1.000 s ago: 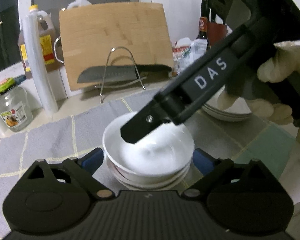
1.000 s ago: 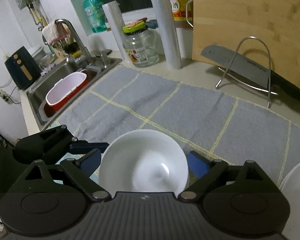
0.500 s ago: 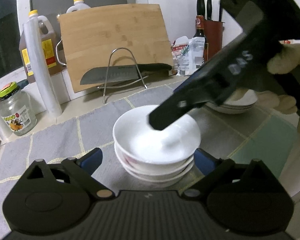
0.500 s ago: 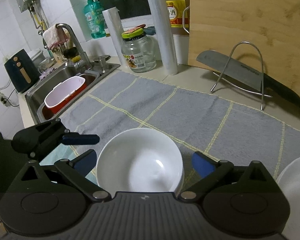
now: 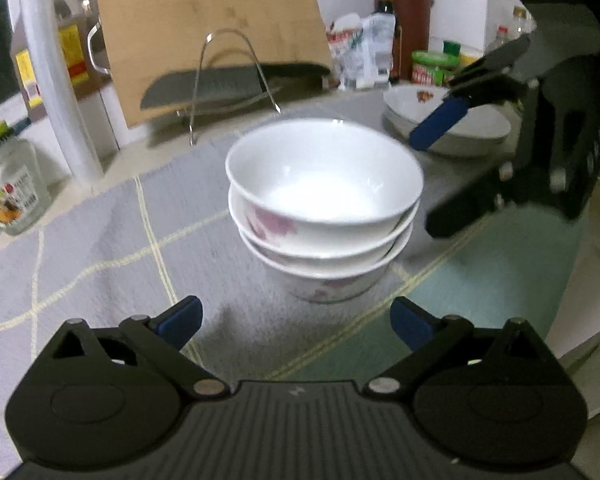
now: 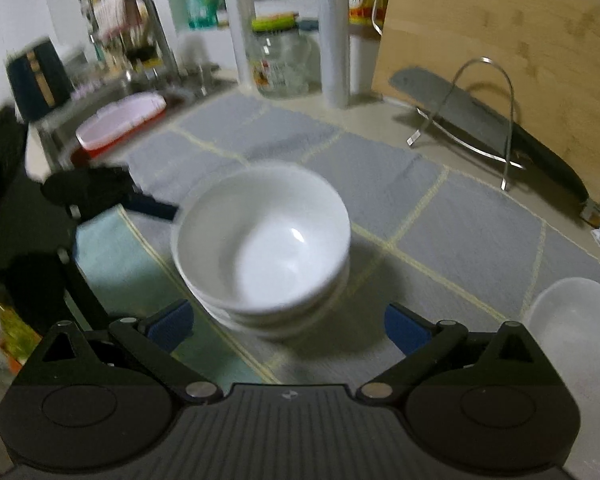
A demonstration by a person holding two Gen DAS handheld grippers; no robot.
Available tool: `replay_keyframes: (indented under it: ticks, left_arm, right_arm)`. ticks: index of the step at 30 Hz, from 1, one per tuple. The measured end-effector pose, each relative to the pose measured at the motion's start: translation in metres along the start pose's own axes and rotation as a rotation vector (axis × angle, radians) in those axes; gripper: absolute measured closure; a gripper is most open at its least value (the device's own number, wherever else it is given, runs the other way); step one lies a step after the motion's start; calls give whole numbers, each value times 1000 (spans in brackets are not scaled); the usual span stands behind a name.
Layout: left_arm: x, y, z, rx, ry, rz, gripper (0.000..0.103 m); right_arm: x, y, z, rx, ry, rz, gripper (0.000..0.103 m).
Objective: Organize plates and bowls
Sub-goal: 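Grip the three-bowl stack from opposite sides with the left and right tools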
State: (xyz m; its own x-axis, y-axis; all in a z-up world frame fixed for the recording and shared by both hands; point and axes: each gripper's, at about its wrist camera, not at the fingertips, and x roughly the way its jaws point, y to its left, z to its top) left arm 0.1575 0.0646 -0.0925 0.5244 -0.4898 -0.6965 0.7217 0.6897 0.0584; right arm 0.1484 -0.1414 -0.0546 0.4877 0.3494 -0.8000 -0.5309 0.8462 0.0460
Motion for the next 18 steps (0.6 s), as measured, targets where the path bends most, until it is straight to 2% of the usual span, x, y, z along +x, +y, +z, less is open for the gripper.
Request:
replay_keyframes:
  ticks: [2, 6, 12, 18]
  left_arm:
    - [6, 1, -2, 2, 12, -14, 3]
    - [19, 2, -3, 12, 33, -25, 3]
    - [32, 0, 0, 29, 55, -41, 3]
    - [41, 6, 2, -31, 73, -58, 0]
  right_arm:
    - [10, 3, -7, -30, 29, -46, 0]
    - [28, 3, -18, -50, 79, -81, 0]
    - [38, -4, -23, -32, 87, -66, 0]
    - [42, -9, -18, -72, 67, -15, 0]
